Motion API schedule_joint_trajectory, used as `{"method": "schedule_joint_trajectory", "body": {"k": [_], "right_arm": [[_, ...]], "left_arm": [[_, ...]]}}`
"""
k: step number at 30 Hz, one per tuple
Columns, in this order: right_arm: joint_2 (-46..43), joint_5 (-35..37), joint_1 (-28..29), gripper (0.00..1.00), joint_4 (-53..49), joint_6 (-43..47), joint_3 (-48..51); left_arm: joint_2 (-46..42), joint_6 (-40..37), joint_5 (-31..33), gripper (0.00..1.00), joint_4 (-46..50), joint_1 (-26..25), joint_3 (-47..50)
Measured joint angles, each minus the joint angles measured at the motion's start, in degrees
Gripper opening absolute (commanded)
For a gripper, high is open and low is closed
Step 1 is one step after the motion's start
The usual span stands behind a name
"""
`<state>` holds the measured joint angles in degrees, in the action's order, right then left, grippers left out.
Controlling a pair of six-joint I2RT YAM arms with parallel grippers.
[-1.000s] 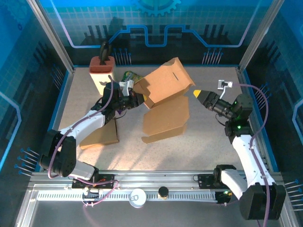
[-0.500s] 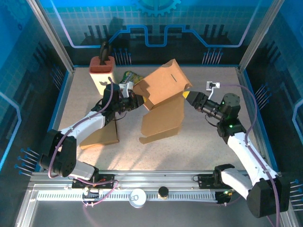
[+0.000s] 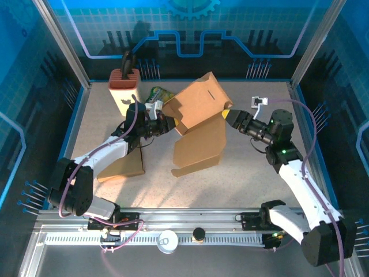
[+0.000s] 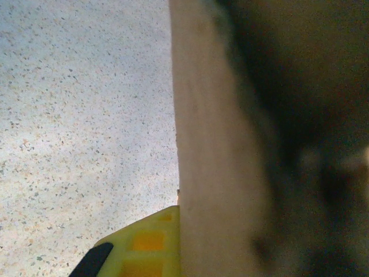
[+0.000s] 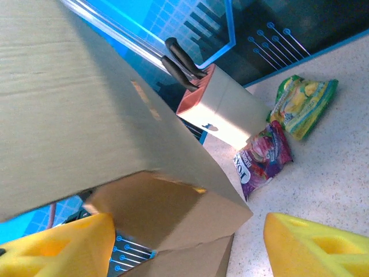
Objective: Fold the paper box
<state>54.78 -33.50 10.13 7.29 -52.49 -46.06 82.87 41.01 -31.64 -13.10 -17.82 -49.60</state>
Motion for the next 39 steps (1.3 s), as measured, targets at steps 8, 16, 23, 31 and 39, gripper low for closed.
{"method": "schedule_joint_trajectory", "body": {"k": [8, 16, 23, 31, 39], "right_arm": [[-0.57, -9.70, -9.22, 0.64, -0.48, 1.86, -10.82], [11.93, -18.25, -10.12, 0.53, -0.42, 2.67, -18.75], [16.74, -21.18, -7.85, 0.48, -5.99, 8.00, -23.56], [20.81, -24.17, -6.36, 0.36, -7.76, 11.63, -27.69], [21.99, -27.12, -4.81, 0.36, -5.95, 10.51, -27.52]], "left_arm": [[1.14, 0.68, -3.85, 0.00, 2.60, 1.29, -1.29], [3.93, 0.17, -7.08, 0.00, 6.14, 1.40, -4.96], [4.70, -1.31, -8.20, 0.00, 8.85, 1.40, -6.91], [5.70, -3.54, -8.57, 0.00, 11.34, 1.44, -7.69], [6.19, -4.11, -8.72, 0.00, 12.52, 1.55, -8.13]]}}
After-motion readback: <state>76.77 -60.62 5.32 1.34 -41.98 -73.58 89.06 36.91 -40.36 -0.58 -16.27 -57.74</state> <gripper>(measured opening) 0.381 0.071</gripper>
